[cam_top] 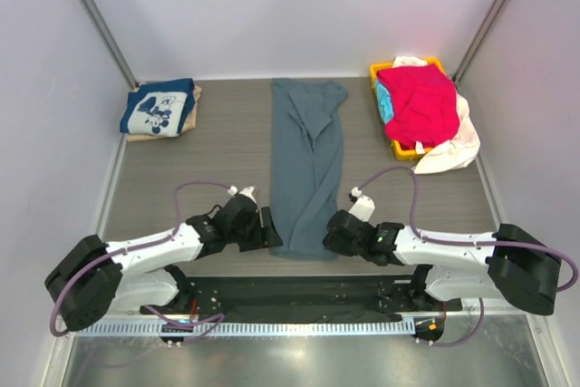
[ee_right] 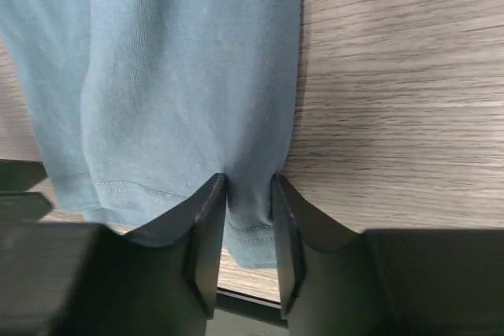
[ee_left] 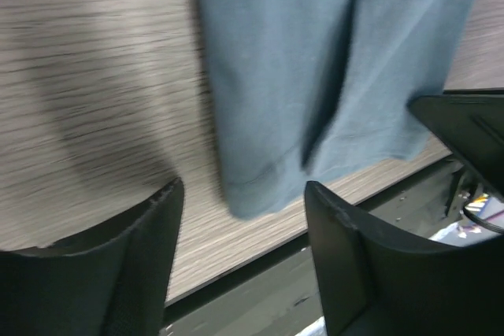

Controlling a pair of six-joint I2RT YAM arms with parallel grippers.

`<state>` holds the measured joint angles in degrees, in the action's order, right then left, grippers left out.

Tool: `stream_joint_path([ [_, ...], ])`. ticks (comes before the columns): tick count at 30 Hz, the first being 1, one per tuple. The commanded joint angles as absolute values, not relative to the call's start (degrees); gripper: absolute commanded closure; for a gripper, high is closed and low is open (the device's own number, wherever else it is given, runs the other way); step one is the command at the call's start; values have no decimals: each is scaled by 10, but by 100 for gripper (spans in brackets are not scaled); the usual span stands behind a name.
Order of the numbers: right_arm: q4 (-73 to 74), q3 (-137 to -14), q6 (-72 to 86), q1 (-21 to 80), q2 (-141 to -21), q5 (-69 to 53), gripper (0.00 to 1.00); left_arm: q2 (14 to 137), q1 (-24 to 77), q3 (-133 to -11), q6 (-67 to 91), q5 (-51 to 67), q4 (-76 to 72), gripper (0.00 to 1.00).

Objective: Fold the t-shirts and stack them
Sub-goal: Fold the tshirt

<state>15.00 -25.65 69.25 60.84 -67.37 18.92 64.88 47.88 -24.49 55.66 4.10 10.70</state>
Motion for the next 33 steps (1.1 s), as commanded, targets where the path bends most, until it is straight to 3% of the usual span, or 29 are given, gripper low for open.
stream_joint_path([
  [1, 156, -225, 703, 606, -683, 167, 66, 684, 499, -229, 584, 33, 36, 37],
  [5, 152, -214, 707, 607, -676, 166, 78, 712, 522, -234, 593, 24, 16, 55],
  [6, 151, -214, 707, 607, -672, 167, 88, 716, 523, -236, 594, 24, 13, 69],
  [9, 160, -211, 705, 607, -658, 165, 99, 726, 529, -246, 594, 25, 12, 100],
  [17, 278, -214, 711, 620, -552, 165, 99, 657, 629, -316, 628, -70, 179, 100],
  [23, 452, -304, 740, 657, -458, 246, 99, 585, 662, -365, 655, -133, 303, 100],
  [29, 507, -426, 681, 648, -490, 334, 99, 595, 652, -501, 600, -246, 431, 100],
  [33, 497, -497, 606, 585, -554, 350, 99, 637, 600, -571, 527, -247, 456, 100],
])
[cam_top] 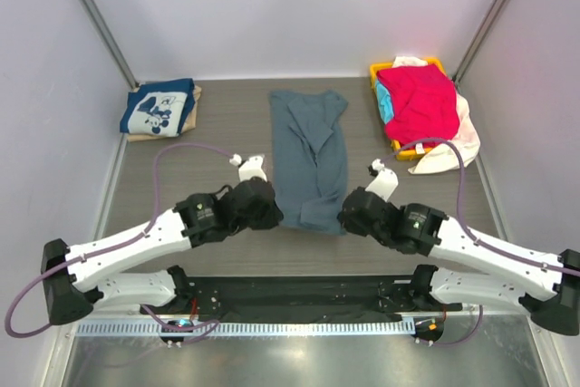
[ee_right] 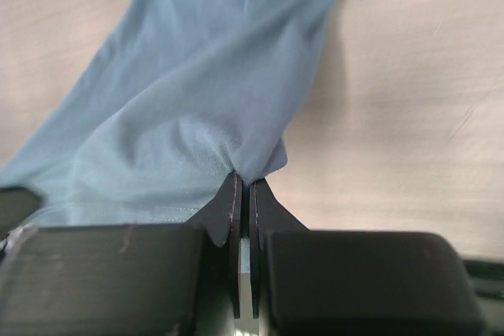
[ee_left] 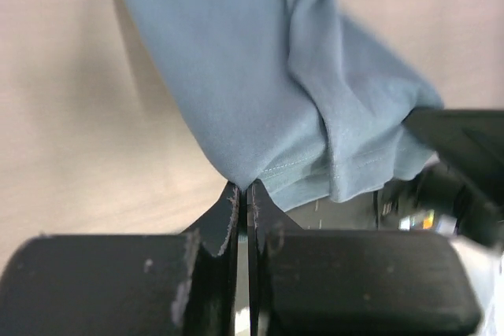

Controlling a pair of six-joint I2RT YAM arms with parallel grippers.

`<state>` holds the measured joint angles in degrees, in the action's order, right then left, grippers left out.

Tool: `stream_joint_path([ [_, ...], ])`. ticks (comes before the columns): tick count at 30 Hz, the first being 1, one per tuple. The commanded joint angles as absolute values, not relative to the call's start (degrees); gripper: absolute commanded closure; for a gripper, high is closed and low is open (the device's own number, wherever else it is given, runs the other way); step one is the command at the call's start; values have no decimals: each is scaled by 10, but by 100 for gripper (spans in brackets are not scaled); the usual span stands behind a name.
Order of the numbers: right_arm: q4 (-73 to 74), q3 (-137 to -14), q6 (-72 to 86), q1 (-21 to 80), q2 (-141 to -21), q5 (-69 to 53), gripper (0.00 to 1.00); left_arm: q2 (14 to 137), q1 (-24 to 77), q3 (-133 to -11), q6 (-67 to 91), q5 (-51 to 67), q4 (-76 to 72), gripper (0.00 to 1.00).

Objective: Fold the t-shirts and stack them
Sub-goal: Fold the tshirt

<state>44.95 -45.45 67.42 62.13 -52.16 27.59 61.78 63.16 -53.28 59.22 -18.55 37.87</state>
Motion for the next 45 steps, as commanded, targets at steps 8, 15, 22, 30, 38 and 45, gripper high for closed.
stream_joint_path([
  [8, 409, -554, 440, 421, -646, 285, 99, 741, 455, -641, 438, -165, 391, 100],
  [15, 332, -594, 374, 338, -758, 222, 99, 856, 387, -714, 395, -122, 368, 100],
  [22, 298, -665, 330, 282, -866, 186, 99, 945, 322, -792, 371, -106, 367, 100],
  [30, 292, -763, 302, 244, -992, 159, 99, 1065, 266, -881, 362, -50, 375, 100],
  [38, 294, -872, 277, 205, -1134, 121, 60, 1230, 216, -1066, 347, -6, 449, 70],
  [45, 378, -1111, 225, 148, -1199, 59, 25, 1324, 163, -1366, 363, 26, 600, 60],
])
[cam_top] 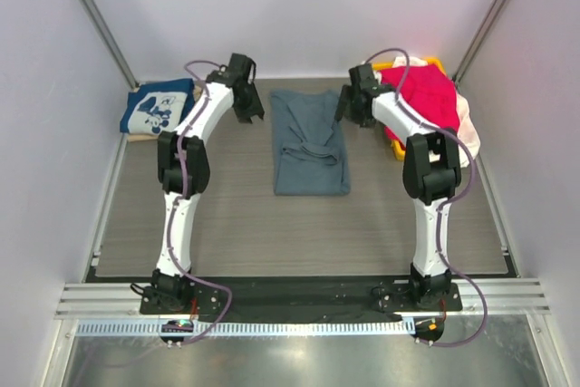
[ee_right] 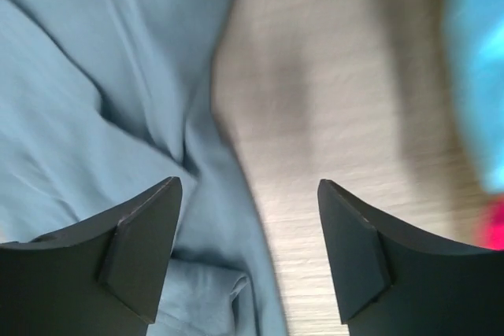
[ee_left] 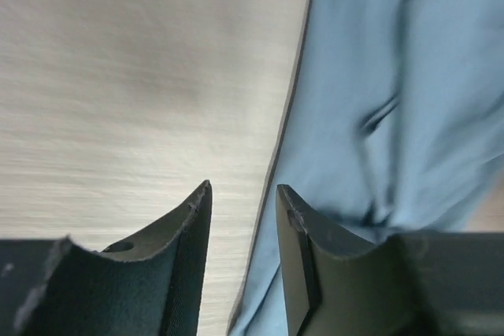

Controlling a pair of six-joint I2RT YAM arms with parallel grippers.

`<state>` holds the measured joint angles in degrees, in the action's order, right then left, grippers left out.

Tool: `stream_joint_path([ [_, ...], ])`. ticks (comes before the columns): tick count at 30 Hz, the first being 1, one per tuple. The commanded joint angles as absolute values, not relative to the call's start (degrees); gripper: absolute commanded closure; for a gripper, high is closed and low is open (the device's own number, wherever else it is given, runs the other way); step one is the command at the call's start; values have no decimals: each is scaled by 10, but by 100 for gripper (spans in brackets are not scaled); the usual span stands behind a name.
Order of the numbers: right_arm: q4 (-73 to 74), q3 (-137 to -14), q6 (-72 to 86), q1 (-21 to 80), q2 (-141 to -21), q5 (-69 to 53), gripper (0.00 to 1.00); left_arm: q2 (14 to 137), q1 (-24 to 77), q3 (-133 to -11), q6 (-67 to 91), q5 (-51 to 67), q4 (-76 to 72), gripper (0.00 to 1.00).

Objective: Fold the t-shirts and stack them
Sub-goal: Fold the tshirt

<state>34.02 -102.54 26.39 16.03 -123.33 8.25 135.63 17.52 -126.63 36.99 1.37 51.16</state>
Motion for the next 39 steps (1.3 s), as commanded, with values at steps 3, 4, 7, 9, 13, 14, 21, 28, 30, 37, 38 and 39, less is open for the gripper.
stream_joint_path([
  [3, 378, -1058, 217, 147, -1127, 55, 21, 1252, 169, -1227, 360, 21, 549, 52],
  [4, 372, -1029, 221, 147, -1102, 48, 20, 1192, 170, -1172, 365, 24, 523, 50],
  [7, 315, -868, 256, 149, -1007, -31, 20, 1077, 182, -965, 385, 51, 396, 47],
  [9, 261, -752, 274, 158, -967, -60, 19, 1037, 205, -841, 388, 63, 346, 45],
  [13, 186, -644, 291, 172, -918, -117, 27, 985, 248, -725, 384, 69, 253, 47],
  [14, 172, -636, 293, 177, -920, -120, 29, 975, 264, -709, 386, 68, 236, 47],
  [21, 171, -694, 294, 223, -1007, -115, 35, 1001, 311, -682, 423, 76, 149, 50],
  [28, 186, -755, 286, 236, -1087, -86, 39, 1066, 319, -709, 432, 75, 143, 51],
  [30, 204, -787, 274, 235, -1106, -67, 39, 1073, 320, -699, 432, 75, 144, 53],
  [37, 292, -968, 243, 227, -1196, -31, 39, 1063, 319, -643, 425, 65, 143, 56],
  [38, 314, -1023, 240, 224, -1218, -25, 39, 1055, 320, -637, 424, 63, 143, 56],
  [39, 322, -1052, 236, 217, -1232, -21, 39, 1051, 319, -626, 424, 62, 143, 56],
])
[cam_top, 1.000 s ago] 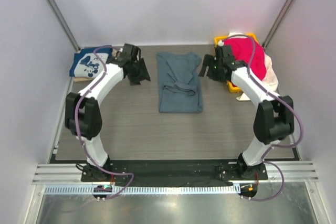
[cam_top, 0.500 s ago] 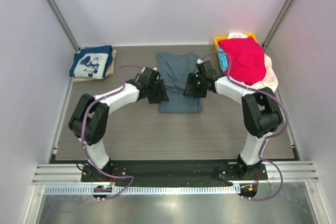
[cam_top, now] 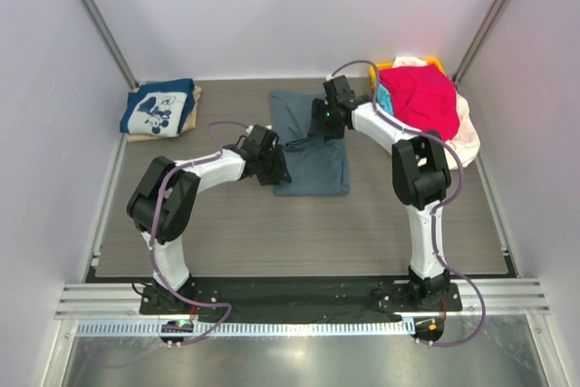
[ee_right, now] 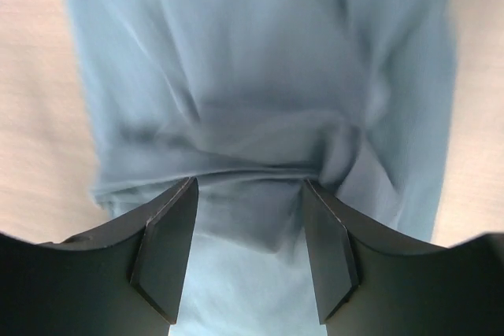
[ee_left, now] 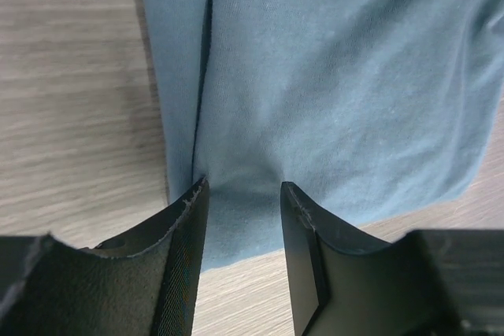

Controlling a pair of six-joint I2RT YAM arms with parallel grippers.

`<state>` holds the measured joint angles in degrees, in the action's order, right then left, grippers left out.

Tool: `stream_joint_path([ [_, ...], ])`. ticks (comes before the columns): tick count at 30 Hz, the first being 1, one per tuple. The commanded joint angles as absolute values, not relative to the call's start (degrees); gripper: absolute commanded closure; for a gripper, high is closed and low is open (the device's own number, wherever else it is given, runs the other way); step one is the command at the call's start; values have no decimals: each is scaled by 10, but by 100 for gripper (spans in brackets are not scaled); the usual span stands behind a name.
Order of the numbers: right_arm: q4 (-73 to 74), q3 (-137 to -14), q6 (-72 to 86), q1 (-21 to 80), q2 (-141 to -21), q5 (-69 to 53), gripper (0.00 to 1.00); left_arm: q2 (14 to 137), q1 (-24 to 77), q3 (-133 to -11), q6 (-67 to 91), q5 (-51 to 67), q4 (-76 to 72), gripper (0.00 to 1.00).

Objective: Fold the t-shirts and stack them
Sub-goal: Fold the tshirt

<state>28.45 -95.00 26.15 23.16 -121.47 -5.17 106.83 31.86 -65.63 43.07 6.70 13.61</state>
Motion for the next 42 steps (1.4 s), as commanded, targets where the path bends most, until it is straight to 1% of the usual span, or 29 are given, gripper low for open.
stream_joint_path([
  [1, 338, -1081, 236, 212, -1246, -19, 39, 1044, 319, -620, 424, 60, 143, 56],
  [2, 344, -1143, 236, 207, -1278, -17, 38, 1034, 319, -614, 423, 58, 143, 56],
  [3, 352, -1172, 230, 195, -1292, -16, 36, 1028, 319, -606, 423, 55, 147, 56],
  [5, 385, -1250, 224, 185, -1319, -19, 36, 1015, 319, -603, 420, 48, 153, 56],
  [7, 394, -1259, 211, 177, -1302, -20, 34, 993, 319, -606, 416, 35, 170, 51],
  [8, 392, -1229, 208, 176, -1284, -15, 30, 984, 319, -607, 412, 31, 176, 49],
  [9, 389, -1206, 207, 176, -1241, -3, 28, 968, 319, -608, 410, 27, 178, 46],
  [10, 385, -1178, 206, 176, -1218, -3, 26, 960, 319, -608, 410, 24, 184, 41],
  [11, 373, -1110, 210, 175, -1195, -3, 23, 954, 319, -612, 408, 17, 189, 38],
  [12, 364, -1069, 213, 175, -1140, -3, 22, 948, 318, -614, 406, 13, 195, 35],
  [13, 354, -1027, 219, 175, -1114, -3, 21, 938, 318, -616, 406, 11, 198, 34],
  [14, 331, -941, 230, 175, -1086, -8, 21, 933, 319, -618, 405, 9, 201, 33],
  [16, 308, -858, 244, 176, -1019, -45, 21, 921, 317, -614, 405, 7, 202, 31],
  [17, 289, -785, 250, 175, -1000, -60, 20, 919, 316, -612, 405, 8, 201, 31],
  [19, 273, -718, 270, 175, -965, -95, 21, 918, 316, -603, 410, 19, 192, 31],
  [20, 252, -661, 275, 176, -937, -111, 20, 917, 316, -595, 411, 25, 188, 31],
  [23, 212, -575, 290, 177, -894, -153, 20, 915, 316, -565, 421, 44, 157, 31],
  [28, 181, -526, 301, 177, -880, -170, 20, 920, 316, -538, 433, 41, 127, 31],
  [33, 149, -501, 305, 178, -905, -179, 22, 933, 315, -515, 447, 40, 99, 31],
  [37, 94, -476, 310, 178, -939, -181, 28, 947, 314, -498, 456, 52, 68, 31],
  [38, 90, -475, 310, 178, -946, -178, 32, 950, 314, -494, 457, 55, 62, 31],
  [40, 73, -471, 312, 178, -963, -185, 37, 960, 315, -490, 462, 58, 46, 31],
  [41, 68, -466, 314, 178, -967, -184, 43, 962, 315, -483, 464, 60, 40, 31],
  [42, 63, -464, 315, 178, -971, -183, 47, 965, 315, -480, 469, 63, 23, 32],
])
